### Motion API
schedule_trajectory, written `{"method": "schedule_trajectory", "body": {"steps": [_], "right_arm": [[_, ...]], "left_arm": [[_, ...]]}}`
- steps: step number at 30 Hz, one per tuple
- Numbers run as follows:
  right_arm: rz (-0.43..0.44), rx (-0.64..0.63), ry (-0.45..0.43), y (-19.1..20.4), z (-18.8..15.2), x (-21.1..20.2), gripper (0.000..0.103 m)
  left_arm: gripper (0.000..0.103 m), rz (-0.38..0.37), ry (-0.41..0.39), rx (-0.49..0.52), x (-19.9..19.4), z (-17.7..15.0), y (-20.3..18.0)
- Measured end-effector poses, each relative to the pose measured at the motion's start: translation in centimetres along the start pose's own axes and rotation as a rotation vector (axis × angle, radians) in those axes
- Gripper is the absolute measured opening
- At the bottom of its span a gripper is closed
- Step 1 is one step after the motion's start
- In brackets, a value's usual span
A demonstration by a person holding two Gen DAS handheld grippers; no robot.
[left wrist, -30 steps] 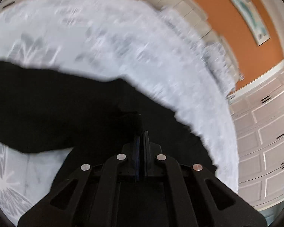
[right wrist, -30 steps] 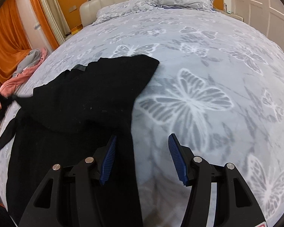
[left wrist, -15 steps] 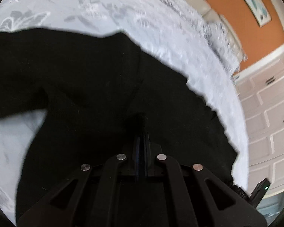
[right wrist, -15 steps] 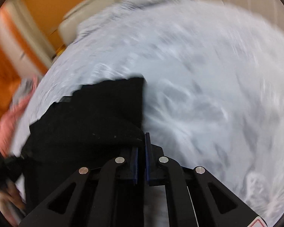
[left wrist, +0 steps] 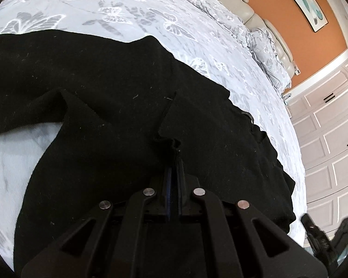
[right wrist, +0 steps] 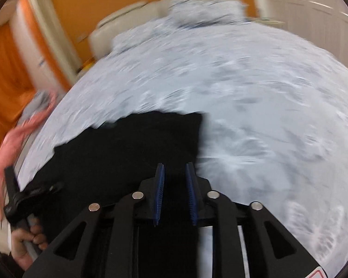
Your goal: Fold small clothes
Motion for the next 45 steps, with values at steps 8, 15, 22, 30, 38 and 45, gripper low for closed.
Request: {"method": "schedule_trajectory", "body": {"steps": [8,15,22,30,38,45], "right_arm": [[-0.057,0.122,0.078,-3.7,-1.7,3.0,0.000],[-0.082,-0.084,0.048,2.5,-4.9,-3.0,0.012],[-0.053,-0.144,0.118,6.4,-12.0,-5.5,0.022],[0.011,-0.069,0.151,9.2,-14.1,-5.0,0.022],[-0.007,-0.025,0.118,6.5,-13.0,-5.2,0.025],[-0.042,0.017,0.099,2.6,-12.7,-7.5,0.030]], "left_arm": [[0.004,-0.045,0.024,-0.025,-0.8,0.0,0.8],[0.038,0.048,-0.120,-0.224,-10.1,4.1,12.5],[0.050,0.280,-0.174,-0.457,-16.1,6.8,27.0],[0.000,0.176,-0.189,-0.423,-14.8,11.7,23.1],[0.000,-0.147,-0.193,0.142,-14.2,10.8,-8.4],[0.024,-0.107,0.001,-0.038,-7.3,1.7,-7.9]]}}
Point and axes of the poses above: each gripper's, at about its wrist camera, not at the fingertips, and x roughly the way its jaws point, y to its left, z to its top, the point moved 7 cm from there along x, roughly the way its jaws point, and after that the axes turned 5 degrees about z, right-handed, at the moved point
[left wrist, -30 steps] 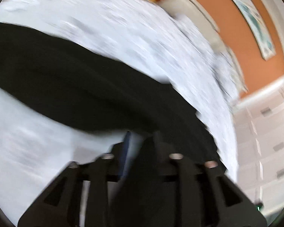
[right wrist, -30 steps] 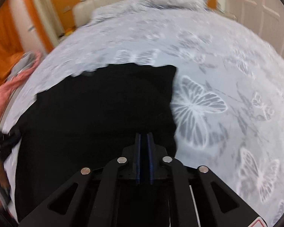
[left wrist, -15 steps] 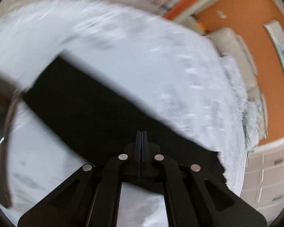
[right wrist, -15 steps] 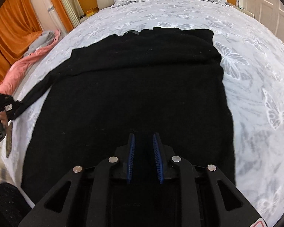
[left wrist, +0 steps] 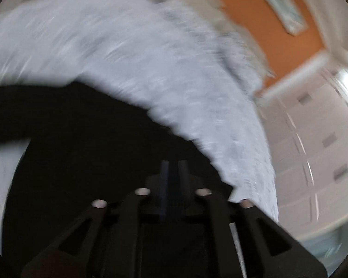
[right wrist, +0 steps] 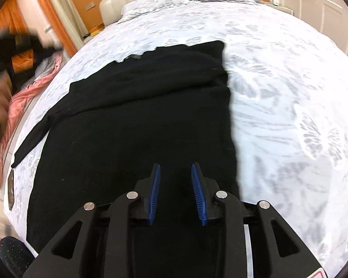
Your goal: Fold small clothes
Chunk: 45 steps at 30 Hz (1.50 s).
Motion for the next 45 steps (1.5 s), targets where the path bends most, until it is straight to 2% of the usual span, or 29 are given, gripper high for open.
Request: {"method": "schedule_trajectory", "body": {"steps": [1,3,4,6,8,10,12,15,16,17,18,19,21,24,25,27,29,31,32,33,34,36,39,41,43,45], "right_arm": [[-0.004,0.000,-0.001,-0.5,0.0,-0.3,0.031],[-0.011,-0.003,-0.003,-1.2,-0.2,-0.5,0.033],[-0.014,-0.004,0.000,-1.4,-0.2,-0.5,0.033],[-0.017,-0.003,0.009,-1.5,-0.4,0.0,0.033],[-0.015,-0.009,0.018,-0.9,-0.8,0.5,0.033],[-0.009,-0.025,0.028,0.0,-1.3,1.1,0.033],[0.001,-0.044,0.039,1.4,-1.7,1.7,0.033],[0.014,-0.071,0.051,3.5,-2.1,2.4,0.033],[0.019,-0.077,0.052,4.2,-2.1,2.6,0.033],[0.024,-0.079,0.051,4.5,-2.1,2.7,0.033],[0.032,-0.078,0.049,5.0,-2.0,2.8,0.033],[0.036,-0.078,0.047,5.3,-1.9,2.9,0.033],[0.042,-0.080,0.038,5.6,-1.4,2.9,0.033],[0.045,-0.078,0.019,5.4,-0.6,2.7,0.033],[0.045,-0.073,0.013,5.1,-0.4,2.5,0.033],[0.036,-0.057,-0.005,4.1,0.3,2.1,0.033],[0.028,-0.035,-0.022,3.1,0.8,1.7,0.033],[0.015,-0.008,-0.035,1.6,1.3,1.3,0.033],[0.011,-0.003,-0.038,1.2,1.4,1.2,0.035],[0.005,0.009,-0.042,0.3,1.7,1.0,0.035],[0.001,0.013,-0.045,-0.1,1.9,0.8,0.035],[-0.004,0.018,-0.052,-1.2,2.7,0.4,0.035],[0.016,0.015,-0.075,-1.9,4.6,0.1,0.036],[0.043,0.018,-0.093,-2.0,6.8,0.4,0.037],[0.063,0.015,-0.105,-1.7,8.9,1.3,0.037],[0.107,0.029,-0.102,-1.2,10.9,3.0,0.038]], "left_arm": [[0.029,0.067,-0.002,-0.062,-0.2,0.0,3.6],[0.031,0.201,-0.039,-0.126,-1.4,1.0,9.8],[0.034,0.285,-0.069,-0.163,-2.9,1.8,14.0],[0.042,0.403,-0.131,-0.237,-6.8,3.1,21.0],[0.055,0.487,-0.173,-0.291,-9.8,4.3,26.0],[0.059,0.550,-0.216,-0.365,-12.6,5.5,30.6],[0.060,0.567,-0.238,-0.448,-13.9,6.1,33.7],[0.058,0.493,-0.290,-0.575,-14.3,7.0,36.5],[0.047,0.498,-0.310,-0.577,-14.5,7.5,36.6],[0.020,0.494,-0.311,-0.557,-14.0,8.5,36.2],[0.004,0.472,-0.300,-0.525,-13.4,9.4,35.5],[0.005,0.458,-0.290,-0.493,-13.2,10.4,34.4],[0.005,0.417,-0.330,-0.419,-13.9,12.6,31.1],[0.005,0.297,-0.391,-0.172,-14.1,15.7,20.0],[0.005,0.246,-0.404,-0.058,-13.8,15.9,14.7],[0.005,0.135,-0.387,0.108,-12.6,14.7,5.8],[0.006,0.013,-0.320,0.231,-10.2,11.3,-2.4],[0.010,-0.054,-0.223,0.312,-6.6,6.7,-8.1],[0.026,-0.057,-0.168,0.338,-4.4,4.3,-9.7],[0.041,-0.041,-0.115,0.351,-2.3,2.1,-10.4],[0.065,0.011,-0.044,0.340,0.6,-0.7,-10.2],[0.063,0.053,0.020,0.270,3.3,-3.7,-8.1],[0.063,0.074,0.077,0.119,4.4,-5.3,-3.2],[0.063,0.106,0.067,0.022,3.7,-5.5,0.4],[0.063,0.153,0.034,-0.058,3.0,-3.3,4.2],[0.063,0.170,0.012,-0.131,2.1,-1.8,6.9]]}}
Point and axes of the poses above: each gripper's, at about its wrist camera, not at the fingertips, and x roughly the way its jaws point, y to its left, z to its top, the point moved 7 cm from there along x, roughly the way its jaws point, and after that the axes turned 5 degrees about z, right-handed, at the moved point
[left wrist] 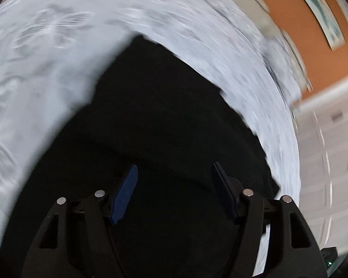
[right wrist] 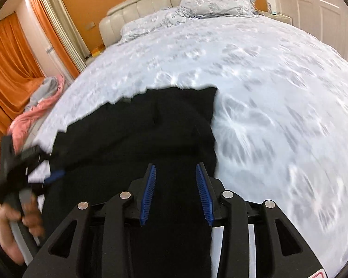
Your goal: Fold small clothes
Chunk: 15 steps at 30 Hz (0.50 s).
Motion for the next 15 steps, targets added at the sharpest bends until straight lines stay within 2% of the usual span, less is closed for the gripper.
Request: {"method": "schedule_trajectory", "body": {"steps": [5,8,10,11,12,13,15], "right_arm": [[0.055,0.081,0.064,1.1,3.2,6.4,0.038],[0.053,0.137,0.135,1.4,3.3,10.2,0.038],[0.049,0.122,0.152,2.2,3.2,11.5,0.032],[0.071,0.091,0.138,3.2,3.7,11.8,0.015],[0.099,0.071,0.116,3.9,4.3,11.4,0.004],[0.135,0.061,0.073,4.9,5.3,10.5,0.004],[0.221,0.056,-0.044,6.7,7.5,6.8,0.003]], "left_arm": [[0.064,0.004,0.010,-0.137,-0.3,2.8,4.2],[0.064,-0.024,0.019,-0.181,0.0,2.9,4.8],[0.062,-0.027,0.005,-0.176,0.2,3.2,4.4],[0.051,-0.018,-0.005,-0.154,0.4,3.5,4.0],[0.040,-0.005,-0.006,-0.126,0.8,3.7,3.7],[0.009,-0.001,-0.004,-0.112,0.8,4.0,3.7],[0.006,-0.009,-0.036,-0.093,0.0,4.6,3.4]]}}
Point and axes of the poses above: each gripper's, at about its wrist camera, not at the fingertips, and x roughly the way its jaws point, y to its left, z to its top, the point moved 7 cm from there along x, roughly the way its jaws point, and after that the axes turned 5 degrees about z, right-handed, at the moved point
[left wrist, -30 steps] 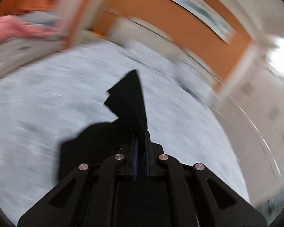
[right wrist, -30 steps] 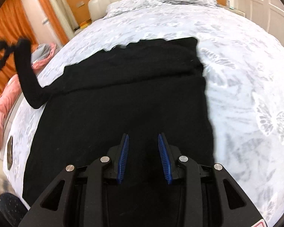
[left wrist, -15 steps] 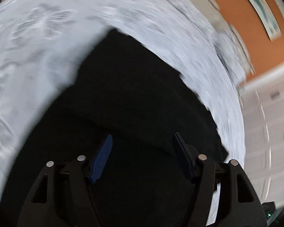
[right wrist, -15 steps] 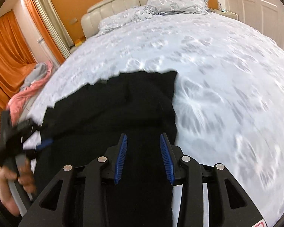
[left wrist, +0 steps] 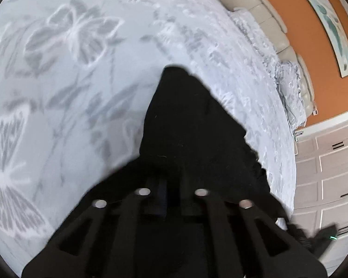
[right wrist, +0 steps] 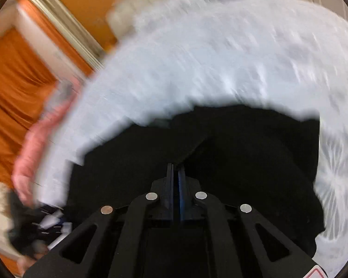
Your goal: Fold small clothes
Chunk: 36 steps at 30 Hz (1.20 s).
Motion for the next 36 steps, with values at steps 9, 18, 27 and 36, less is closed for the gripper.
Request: {"method": "schedule_trajectory", "body": {"steps": [9,18,27,36], "right_arm": [[-0.166,0.146,0.055,-8.1,-6.9,-2.4,0.003],[-0.187,0.077,0.099,-7.4,-8.1,-2.9,0.003],[-0.005,-0.250,0.186,6.7,-4.9,2.3,0.021],[0.006,-0.336,0.474,12.3,-8.8,18.0,0.002]], "left_arm": [[0.006,0.095,-0.012,0.178,2.0,-2.6,0.2],[0.008,0.089,-0.021,0.251,1.5,-2.8,1.0],[0.008,-0.003,-0.058,0.255,1.1,-3.5,2.0],[0.009,-0.018,-0.060,0.242,0.6,-1.9,2.7]]}}
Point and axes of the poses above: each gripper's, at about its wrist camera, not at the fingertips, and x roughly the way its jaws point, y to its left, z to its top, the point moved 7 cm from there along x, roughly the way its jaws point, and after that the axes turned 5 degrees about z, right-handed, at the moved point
